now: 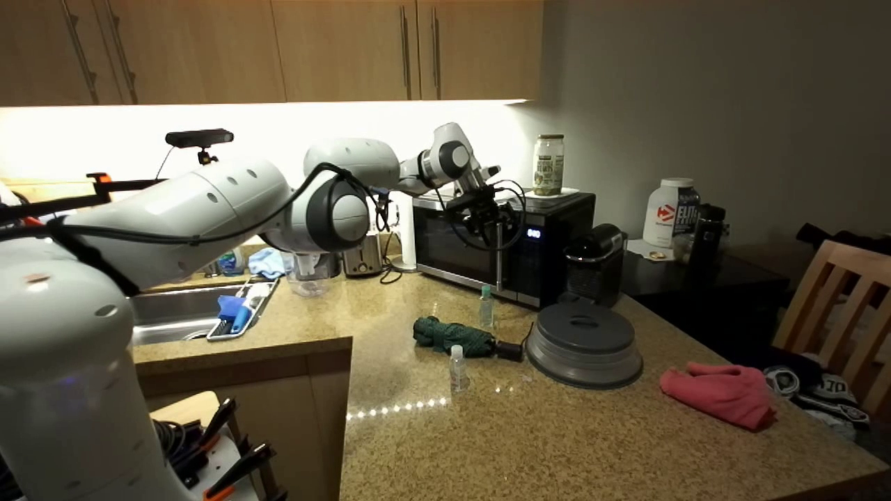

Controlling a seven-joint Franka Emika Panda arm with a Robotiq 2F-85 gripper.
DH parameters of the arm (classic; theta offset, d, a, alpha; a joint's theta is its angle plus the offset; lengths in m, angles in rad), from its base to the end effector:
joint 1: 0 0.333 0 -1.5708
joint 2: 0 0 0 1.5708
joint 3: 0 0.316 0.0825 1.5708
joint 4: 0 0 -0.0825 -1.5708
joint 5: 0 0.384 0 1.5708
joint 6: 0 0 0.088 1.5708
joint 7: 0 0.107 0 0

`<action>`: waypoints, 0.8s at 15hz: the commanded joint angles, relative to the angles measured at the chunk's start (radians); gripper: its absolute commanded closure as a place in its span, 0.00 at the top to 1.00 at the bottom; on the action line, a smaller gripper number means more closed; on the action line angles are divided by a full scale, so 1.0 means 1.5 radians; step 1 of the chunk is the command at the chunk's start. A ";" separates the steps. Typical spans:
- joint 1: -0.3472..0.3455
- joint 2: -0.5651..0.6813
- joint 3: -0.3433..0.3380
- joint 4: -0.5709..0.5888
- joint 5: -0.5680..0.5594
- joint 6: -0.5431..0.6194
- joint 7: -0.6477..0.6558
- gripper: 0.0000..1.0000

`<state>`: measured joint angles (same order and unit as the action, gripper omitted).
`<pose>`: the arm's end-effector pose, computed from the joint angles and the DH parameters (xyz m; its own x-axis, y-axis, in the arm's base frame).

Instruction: Open the microwave

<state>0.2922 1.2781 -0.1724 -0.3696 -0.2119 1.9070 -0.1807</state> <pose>0.8081 0.1822 0.3248 0.8529 0.4941 0.1683 0.3974 -0.8238 0.4043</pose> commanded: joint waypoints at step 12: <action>-0.019 -0.030 0.032 -0.048 0.013 0.014 -0.119 0.10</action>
<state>0.2673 1.2657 -0.1530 -0.3714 -0.2157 1.8926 -0.2990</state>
